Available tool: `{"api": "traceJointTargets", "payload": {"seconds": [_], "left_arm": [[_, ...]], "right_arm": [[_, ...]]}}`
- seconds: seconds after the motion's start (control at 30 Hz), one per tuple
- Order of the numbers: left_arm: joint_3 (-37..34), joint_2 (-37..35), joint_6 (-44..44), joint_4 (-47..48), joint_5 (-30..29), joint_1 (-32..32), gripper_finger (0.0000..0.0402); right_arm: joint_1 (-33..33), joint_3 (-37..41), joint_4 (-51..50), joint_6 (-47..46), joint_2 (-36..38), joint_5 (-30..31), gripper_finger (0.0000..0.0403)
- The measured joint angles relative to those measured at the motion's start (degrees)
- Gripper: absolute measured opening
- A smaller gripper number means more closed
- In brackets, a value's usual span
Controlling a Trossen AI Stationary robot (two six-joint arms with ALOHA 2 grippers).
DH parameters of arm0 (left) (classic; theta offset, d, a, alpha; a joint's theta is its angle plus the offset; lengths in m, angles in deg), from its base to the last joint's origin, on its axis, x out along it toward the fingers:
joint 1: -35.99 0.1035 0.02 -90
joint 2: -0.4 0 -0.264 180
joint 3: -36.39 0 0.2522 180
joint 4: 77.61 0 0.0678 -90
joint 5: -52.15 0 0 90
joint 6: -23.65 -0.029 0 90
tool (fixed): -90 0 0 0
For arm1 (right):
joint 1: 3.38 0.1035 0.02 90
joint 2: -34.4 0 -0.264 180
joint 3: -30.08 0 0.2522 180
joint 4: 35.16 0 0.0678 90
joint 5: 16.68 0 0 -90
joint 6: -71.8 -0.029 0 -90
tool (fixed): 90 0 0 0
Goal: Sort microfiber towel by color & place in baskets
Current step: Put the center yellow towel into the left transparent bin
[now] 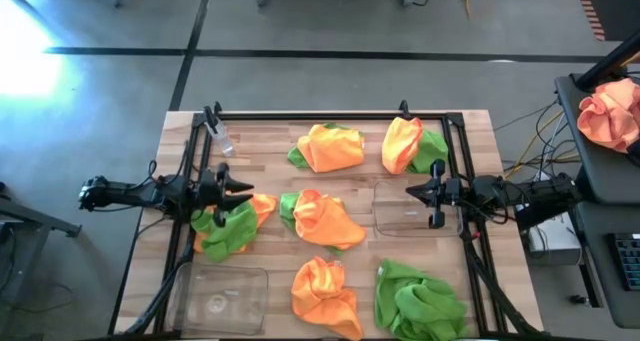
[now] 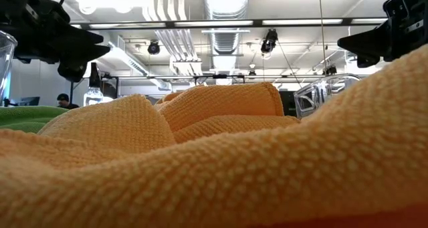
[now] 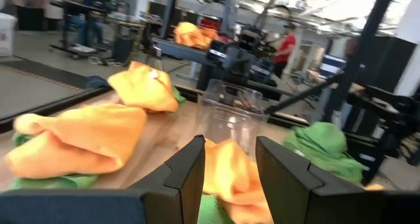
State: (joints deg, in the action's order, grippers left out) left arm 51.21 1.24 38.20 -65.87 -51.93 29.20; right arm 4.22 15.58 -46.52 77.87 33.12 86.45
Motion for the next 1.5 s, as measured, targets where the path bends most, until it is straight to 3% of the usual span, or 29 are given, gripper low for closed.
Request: {"api": "traceJointTargets", "payload": {"seconds": [0.1,0.4,0.8,1.13,1.37,1.5], "left_arm": [[0.02,0.00,0.00,-0.02,-0.40,0.01,0.0121],[0.02,0.00,5.82,0.02,-0.45,0.01,0.0121],[-0.09,0.00,14.13,-0.63,-0.58,0.00,0.0121],[-0.16,0.00,22.13,-1.25,-0.57,0.00,0.0121],[-0.16,0.00,35.08,-1.42,-0.56,0.00,0.0121],[-0.16,0.00,39.13,-1.64,-0.55,0.00,0.0121]], "right_arm": [[-0.01,0.00,0.05,1.17,0.00,0.13,0.0013],[-0.10,0.00,0.49,25.84,0.00,0.42,0.0013],[-0.10,0.01,0.85,32.96,0.00,0.46,0.0013],[-0.10,0.01,1.04,25.88,0.00,0.44,0.0013],[-0.12,0.01,1.20,8.24,0.00,0.44,0.0013],[-0.12,0.01,1.29,4.54,0.00,0.44,0.0013]]}}
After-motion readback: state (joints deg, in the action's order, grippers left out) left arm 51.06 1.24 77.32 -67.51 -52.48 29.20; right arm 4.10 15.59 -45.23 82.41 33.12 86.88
